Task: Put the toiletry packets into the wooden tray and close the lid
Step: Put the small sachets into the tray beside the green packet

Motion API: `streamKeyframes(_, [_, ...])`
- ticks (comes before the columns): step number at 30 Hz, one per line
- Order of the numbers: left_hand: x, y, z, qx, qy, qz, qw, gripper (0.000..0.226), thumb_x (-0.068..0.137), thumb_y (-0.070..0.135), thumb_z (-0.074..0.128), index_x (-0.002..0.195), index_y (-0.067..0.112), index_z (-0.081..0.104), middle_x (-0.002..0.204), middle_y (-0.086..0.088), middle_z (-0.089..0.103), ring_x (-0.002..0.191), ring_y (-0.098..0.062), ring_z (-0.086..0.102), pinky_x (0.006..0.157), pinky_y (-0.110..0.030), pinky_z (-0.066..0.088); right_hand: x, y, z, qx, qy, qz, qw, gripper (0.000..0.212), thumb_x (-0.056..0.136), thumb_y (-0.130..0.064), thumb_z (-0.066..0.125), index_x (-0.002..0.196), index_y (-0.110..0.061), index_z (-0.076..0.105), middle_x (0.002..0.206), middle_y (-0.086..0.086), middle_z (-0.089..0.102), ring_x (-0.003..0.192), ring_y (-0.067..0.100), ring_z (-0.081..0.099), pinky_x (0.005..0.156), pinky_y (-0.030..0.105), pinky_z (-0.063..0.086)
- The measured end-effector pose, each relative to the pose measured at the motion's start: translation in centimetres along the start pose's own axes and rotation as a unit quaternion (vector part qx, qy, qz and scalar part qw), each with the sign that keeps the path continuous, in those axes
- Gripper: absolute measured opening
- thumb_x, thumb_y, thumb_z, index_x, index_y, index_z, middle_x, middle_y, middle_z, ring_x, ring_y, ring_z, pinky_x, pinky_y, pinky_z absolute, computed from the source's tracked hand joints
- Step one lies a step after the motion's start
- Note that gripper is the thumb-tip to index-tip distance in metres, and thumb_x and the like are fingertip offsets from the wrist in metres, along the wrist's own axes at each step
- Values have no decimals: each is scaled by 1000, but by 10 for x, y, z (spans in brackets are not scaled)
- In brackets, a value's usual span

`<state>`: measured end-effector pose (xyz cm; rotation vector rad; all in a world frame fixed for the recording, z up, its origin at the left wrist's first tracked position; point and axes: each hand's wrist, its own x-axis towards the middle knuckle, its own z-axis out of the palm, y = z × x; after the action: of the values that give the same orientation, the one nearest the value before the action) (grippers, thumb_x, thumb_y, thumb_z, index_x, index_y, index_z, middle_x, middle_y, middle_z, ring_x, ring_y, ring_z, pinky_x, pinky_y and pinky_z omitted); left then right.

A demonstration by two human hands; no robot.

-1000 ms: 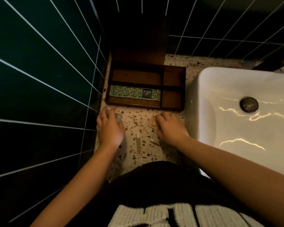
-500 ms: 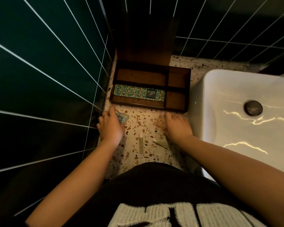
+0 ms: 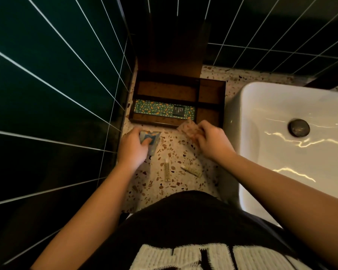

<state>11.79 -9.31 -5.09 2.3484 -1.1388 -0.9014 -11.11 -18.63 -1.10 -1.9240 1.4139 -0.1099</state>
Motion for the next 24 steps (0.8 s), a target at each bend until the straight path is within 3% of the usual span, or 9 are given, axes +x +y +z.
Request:
streamKeyframes(6, [30,29,-24,-78,69,39,994,35,97,25,63,126,36,47,117,-2,64,102,-23,66,79,-45,61,36,-27,-24,41,41,-10,998,20,97,-16,54,116,-15,59,108,9,70,92,25,66,77,38,56])
streamKeyframes(10, [55,51,-36,-47,84,72,993,26,100,25,54,120,41,48,117,2,58,109,-27,62,81,-48,59,63,-40,-28,31,46,-24,998,23,97,-15,51,119,-16,60,112,9,68,97,27,65,79,41,56])
streamKeyframes(13, [72,62,-37,-8,78,80,994,22,102,20,52,119,32,55,115,3,55,118,-28,54,83,-41,53,82,-45,-23,1,37,-31,999,31,96,-9,51,125,-18,59,120,10,65,104,29,63,79,35,53])
streamKeyframes(19, [96,60,-32,25,32,80,996,22,99,13,53,109,32,59,121,-3,63,119,-33,53,90,-52,52,101,-50,-6,-111,-34,-67,991,40,93,-1,51,129,-15,59,126,12,56,112,38,57,91,46,50])
streamKeyframes(24, [100,55,-27,75,2,57,996,29,98,9,53,114,31,60,123,-10,60,123,-38,48,95,-54,49,108,-50,7,-180,-83,-70,978,41,94,-4,50,131,-18,60,127,11,56,116,35,55,101,48,43])
